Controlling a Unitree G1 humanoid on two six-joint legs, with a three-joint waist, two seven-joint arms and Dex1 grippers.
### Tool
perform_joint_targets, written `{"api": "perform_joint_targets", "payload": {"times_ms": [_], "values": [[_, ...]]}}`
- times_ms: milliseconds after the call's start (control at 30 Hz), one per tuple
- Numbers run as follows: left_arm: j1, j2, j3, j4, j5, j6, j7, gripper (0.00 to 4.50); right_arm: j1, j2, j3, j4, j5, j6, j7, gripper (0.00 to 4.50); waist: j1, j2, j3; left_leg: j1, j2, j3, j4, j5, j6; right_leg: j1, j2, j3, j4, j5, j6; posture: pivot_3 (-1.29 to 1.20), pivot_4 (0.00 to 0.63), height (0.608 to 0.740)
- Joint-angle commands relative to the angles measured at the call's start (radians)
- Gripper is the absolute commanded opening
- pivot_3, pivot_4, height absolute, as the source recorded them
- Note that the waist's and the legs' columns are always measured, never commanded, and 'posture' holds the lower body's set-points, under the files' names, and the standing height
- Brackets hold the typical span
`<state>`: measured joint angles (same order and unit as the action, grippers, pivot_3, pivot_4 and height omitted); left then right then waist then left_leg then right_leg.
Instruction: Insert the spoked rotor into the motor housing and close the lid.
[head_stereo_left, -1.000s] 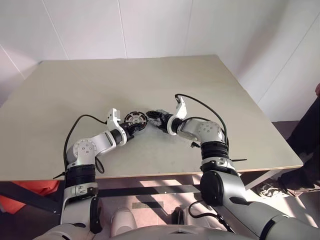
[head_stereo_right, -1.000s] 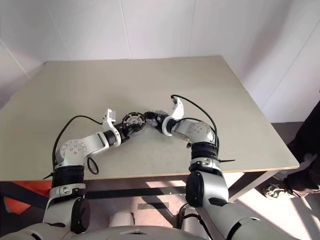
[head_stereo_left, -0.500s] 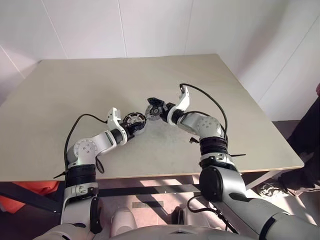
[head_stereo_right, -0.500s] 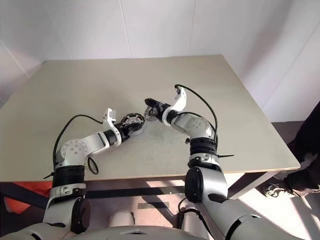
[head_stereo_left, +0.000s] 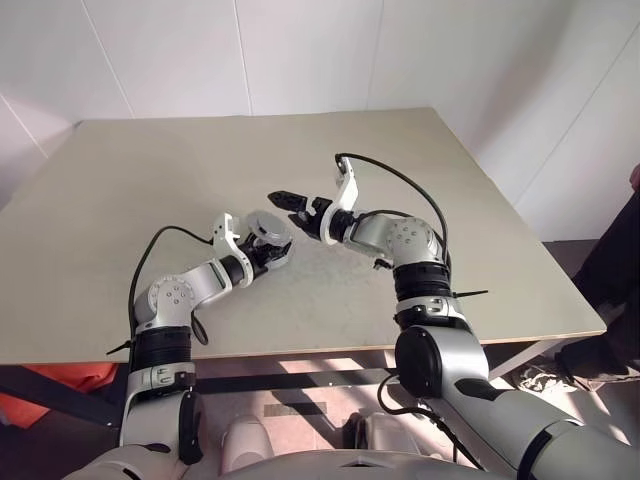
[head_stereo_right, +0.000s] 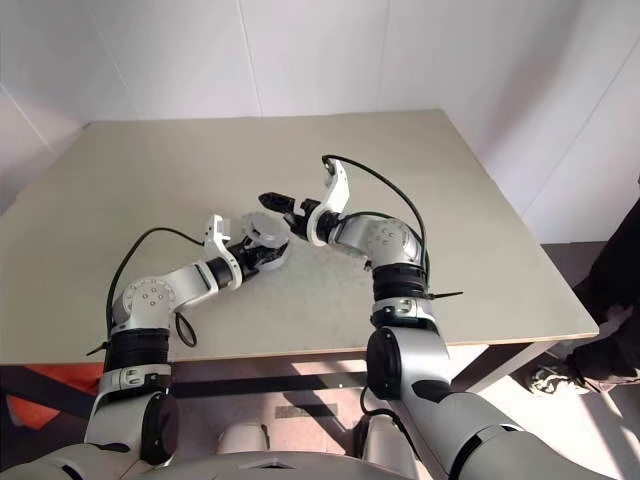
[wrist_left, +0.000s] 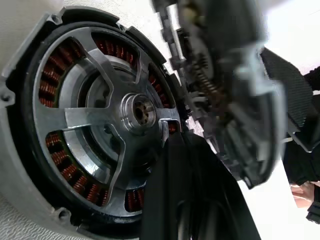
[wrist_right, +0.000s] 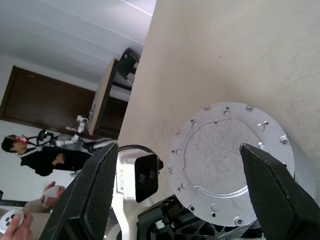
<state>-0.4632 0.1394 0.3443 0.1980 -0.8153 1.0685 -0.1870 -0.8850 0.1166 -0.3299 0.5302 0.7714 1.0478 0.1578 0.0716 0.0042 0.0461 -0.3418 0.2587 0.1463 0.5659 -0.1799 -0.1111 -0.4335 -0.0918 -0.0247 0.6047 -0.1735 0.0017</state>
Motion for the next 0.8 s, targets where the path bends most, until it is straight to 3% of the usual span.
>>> {"api": "perform_joint_targets", "payload": {"times_ms": [33, 267, 333, 567, 700, 800], "values": [[0.01, 0.026, 0.021, -0.007, -0.001, 0.018, 0.003, 0.0, -0.019, 0.044, 0.017, -0.039, 0.014, 0.0, 0.01, 4.38, -0.001, 0.0, 0.0, 0.0, 0.0, 0.0, 0.0, 0.0, 0.0, 0.0, 0.0, 0.0, 0.0, 0.0, 0.0, 0.0, 0.0, 0.74], [0.025, 0.102, 0.04, -0.149, -0.128, 0.188, -0.045, 0.0, -0.01, 0.036, 0.032, -0.032, 0.009, -0.003, 0.012, 4.38, -0.001, 0.0, 0.001, -0.005, 0.0, 0.0, -0.002, 0.0, -0.001, -0.006, 0.001, 0.0, 0.001, 0.0, -0.001, 0.0, 0.0, 0.74], [0.032, 0.13, 0.042, -0.186, -0.14, 0.216, -0.045, 0.0, -0.011, 0.03, 0.032, -0.027, 0.006, -0.005, 0.014, 4.38, -0.001, 0.0, 0.001, -0.007, 0.0, 0.0, -0.002, 0.0, -0.001, -0.007, 0.001, 0.0, 0.001, 0.004, -0.007, 0.0, 0.0, 0.74], [0.029, 0.214, 0.115, -0.243, -0.175, 0.23, -0.038, 0.0, -0.014, 0.01, 0.049, -0.01, -0.024, -0.027, 0.042, 4.38, 0.0, 0.0, 0.002, -0.007, 0.0, 0.0, -0.001, 0.0, 0.0, -0.007, 0.001, 0.0, 0.001, 0.004, -0.007, 0.0, 0.0, 0.74], [0.028, 0.244, 0.145, -0.268, -0.202, 0.228, -0.045, 0.0, -0.001, -0.021, 0.139, -0.048, -0.094, -0.078, 0.124, 4.38, 0.0, 0.0, 0.002, -0.006, 0.001, 0.0, -0.001, 0.0, -0.001, -0.007, 0.001, 0.0, 0.001, 0.002, -0.004, 0.0, 0.0, 0.74], [0.041, 0.269, 0.141, -0.287, -0.162, 0.141, -0.079, 0.0, 0.032, -0.091, 0.318, -0.114, -0.241, -0.215, 0.236, 4.38, 0.003, -0.001, 0.002, -0.007, 0.0, 0.0, -0.001, 0.0, -0.001, -0.007, 0.0, 0.0, 0.001, 0.002, -0.004, 0.0, 0.0, 0.74]]}}
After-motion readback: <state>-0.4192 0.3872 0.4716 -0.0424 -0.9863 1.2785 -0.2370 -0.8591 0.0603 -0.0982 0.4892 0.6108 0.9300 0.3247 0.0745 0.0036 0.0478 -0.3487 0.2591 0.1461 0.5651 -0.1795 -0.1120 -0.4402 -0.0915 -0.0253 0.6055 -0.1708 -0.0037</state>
